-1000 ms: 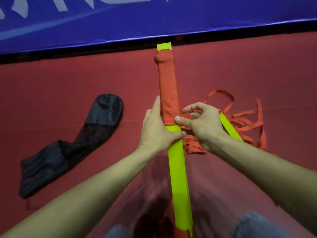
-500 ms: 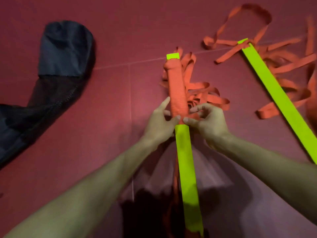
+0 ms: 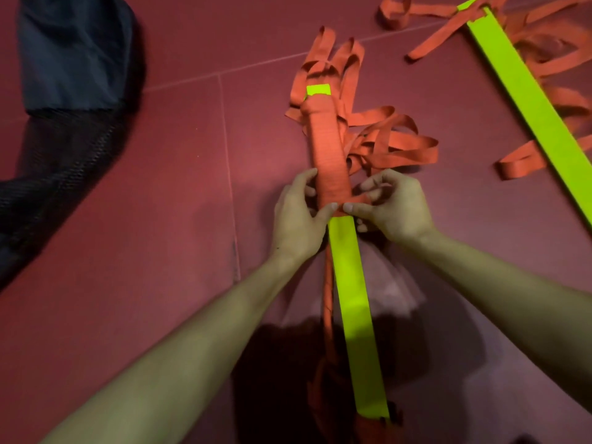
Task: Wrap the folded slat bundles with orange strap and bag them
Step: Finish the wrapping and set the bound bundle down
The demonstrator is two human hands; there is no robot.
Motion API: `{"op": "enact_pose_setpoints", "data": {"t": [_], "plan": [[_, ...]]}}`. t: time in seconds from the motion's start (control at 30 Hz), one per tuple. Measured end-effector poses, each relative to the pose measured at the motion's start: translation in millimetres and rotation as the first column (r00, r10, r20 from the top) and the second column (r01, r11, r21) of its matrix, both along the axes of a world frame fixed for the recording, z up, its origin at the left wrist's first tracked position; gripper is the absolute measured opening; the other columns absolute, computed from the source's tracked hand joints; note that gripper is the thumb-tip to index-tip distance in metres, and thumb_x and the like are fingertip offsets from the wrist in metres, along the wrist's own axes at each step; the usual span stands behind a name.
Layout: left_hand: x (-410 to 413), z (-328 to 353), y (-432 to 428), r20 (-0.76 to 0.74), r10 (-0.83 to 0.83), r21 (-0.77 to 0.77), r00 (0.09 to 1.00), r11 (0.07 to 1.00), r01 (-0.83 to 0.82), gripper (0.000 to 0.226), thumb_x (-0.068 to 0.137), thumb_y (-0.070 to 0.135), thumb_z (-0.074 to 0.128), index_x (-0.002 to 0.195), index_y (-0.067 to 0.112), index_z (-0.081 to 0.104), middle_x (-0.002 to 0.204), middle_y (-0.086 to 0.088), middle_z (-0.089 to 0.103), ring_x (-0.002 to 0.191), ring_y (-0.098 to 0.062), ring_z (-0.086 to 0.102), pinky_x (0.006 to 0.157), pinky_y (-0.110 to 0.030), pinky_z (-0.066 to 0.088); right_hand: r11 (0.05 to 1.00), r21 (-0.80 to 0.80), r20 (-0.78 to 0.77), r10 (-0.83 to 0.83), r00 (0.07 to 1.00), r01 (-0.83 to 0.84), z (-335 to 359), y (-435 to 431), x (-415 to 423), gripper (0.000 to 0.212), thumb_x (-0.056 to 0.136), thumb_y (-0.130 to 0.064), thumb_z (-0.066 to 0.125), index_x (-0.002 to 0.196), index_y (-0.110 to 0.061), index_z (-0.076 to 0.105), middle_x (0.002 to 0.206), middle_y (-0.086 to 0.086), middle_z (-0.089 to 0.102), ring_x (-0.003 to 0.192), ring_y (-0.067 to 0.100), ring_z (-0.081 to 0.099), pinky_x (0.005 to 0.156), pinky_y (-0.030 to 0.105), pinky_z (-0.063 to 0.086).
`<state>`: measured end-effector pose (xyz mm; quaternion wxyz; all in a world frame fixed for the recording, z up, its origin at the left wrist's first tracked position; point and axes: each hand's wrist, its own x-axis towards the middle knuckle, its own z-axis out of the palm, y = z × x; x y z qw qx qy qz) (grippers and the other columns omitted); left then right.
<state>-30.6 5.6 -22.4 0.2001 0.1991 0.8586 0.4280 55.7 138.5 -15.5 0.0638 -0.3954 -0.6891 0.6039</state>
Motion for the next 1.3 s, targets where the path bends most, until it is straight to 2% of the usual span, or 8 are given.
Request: {"op": "enact_pose_setpoints", "data": {"t": [0.17, 0.33, 0.53, 0.8, 0.93, 1.07, 1.17, 1.3], "plan": [[1, 2, -4, -0.073, -0.041, 0.025, 0.997, 0.999, 0.043, 0.048, 0.079, 0.008, 0.081, 0.122, 0.017, 0.063, 0.105, 0.003, 0.057, 0.071, -0.007, 0.054, 0.069, -0.006, 0.043, 0.992, -0.121, -0.083, 0.012, 0.997, -0.022, 0, 0, 5, 0.032, 0.075, 0.012, 0.074, 0.080, -0.011, 0.053, 0.067, 0.007, 0.050, 0.043, 0.006, 0.058, 0.048, 0.023, 0.055], [-7, 7, -1, -0.207, -0.088, 0.092, 0.974, 0.990, 0.109, 0.011, 0.084, 0.011, 0.075, 0.095, 0.014, 0.077, 0.095, 0.005, 0.056, 0.080, 0.001, 0.055, 0.074, -0.004, 0.040, 0.994, 0.091, -0.058, 0.070, 0.996, -0.064, -10, -1, -3, 0.039, 0.065, -0.002, 0.087, 0.076, -0.021, 0.055, 0.062, -0.005, 0.053, 0.053, 0.010, 0.054, 0.061, 0.037, 0.055], [-12, -3, -4, -0.360, -0.170, 0.059, 0.917, 0.977, 0.205, 0.023, 0.083, 0.012, 0.070, 0.104, 0.008, 0.078, 0.102, -0.002, 0.060, 0.086, -0.009, 0.059, 0.080, -0.024, 0.051, 0.983, 0.164, -0.064, 0.096, 0.993, -0.084, -16, -4, -4, 0.044, 0.059, -0.016, 0.093, 0.075, -0.028, 0.054, 0.066, -0.007, 0.055, 0.058, 0.009, 0.050, 0.069, 0.040, 0.052], [-17, -11, -10, -0.413, -0.226, 0.060, 0.882, 0.960, 0.274, 0.015, 0.082, 0.008, 0.072, 0.095, 0.003, 0.079, 0.111, -0.010, 0.070, 0.093, -0.008, 0.060, 0.089, -0.001, 0.040, 0.985, 0.154, -0.085, 0.086, 0.993, -0.072, -19, -6, -4, 0.045, 0.057, -0.016, 0.093, 0.076, -0.028, 0.054, 0.067, -0.007, 0.054, 0.058, 0.009, 0.049, 0.067, 0.039, 0.051], [-18, -10, -9, -0.320, -0.196, 0.088, 0.927, 0.968, 0.235, 0.014, 0.081, 0.001, 0.074, 0.094, 0.002, 0.078, 0.110, 0.004, 0.062, 0.097, 0.002, 0.058, 0.086, -0.008, 0.048, 0.985, 0.157, -0.078, 0.090, 0.993, -0.077, -18, -7, -5, 0.046, 0.057, -0.016, 0.093, 0.076, -0.028, 0.053, 0.066, -0.008, 0.053, 0.054, 0.006, 0.047, 0.064, 0.034, 0.049], [-21, -4, -3, -0.237, -0.210, 0.041, 0.949, 0.973, 0.226, 0.006, 0.080, 0.001, 0.076, 0.085, 0.004, 0.075, 0.105, 0.006, 0.056, 0.077, 0.002, 0.057, 0.075, -0.007, 0.045, 0.978, 0.177, -0.061, 0.120, 0.991, -0.108, -15, -8, -5, 0.049, 0.056, -0.018, 0.094, 0.078, -0.028, 0.051, 0.068, -0.008, 0.053, 0.053, 0.006, 0.048, 0.063, 0.035, 0.049], [-20, -4, -2, -0.275, -0.242, 0.034, 0.931, 0.965, 0.261, 0.004, 0.081, 0.005, 0.074, 0.084, 0.004, 0.073, 0.104, 0.002, 0.055, 0.080, -0.005, 0.058, 0.077, -0.022, 0.050, 0.973, 0.191, -0.047, 0.138, 0.989, -0.127, -13, -9, -5, 0.050, 0.056, -0.019, 0.094, 0.082, -0.026, 0.051, 0.069, -0.008, 0.054, 0.054, 0.006, 0.049, 0.062, 0.033, 0.049], [-11, -8, -10, -0.396, -0.247, 0.028, 0.885, 0.960, 0.280, 0.018, 0.082, 0.010, 0.068, 0.095, 0.002, 0.077, 0.111, -0.007, 0.067, 0.099, -0.017, 0.066, 0.085, -0.036, 0.058, 0.974, 0.185, -0.053, 0.142, 0.988, -0.130, -14, -9, -4, 0.051, 0.056, -0.017, 0.094, 0.082, -0.026, 0.051, 0.068, -0.009, 0.053, 0.050, 0.000, 0.047, 0.060, 0.028, 0.047]]}}
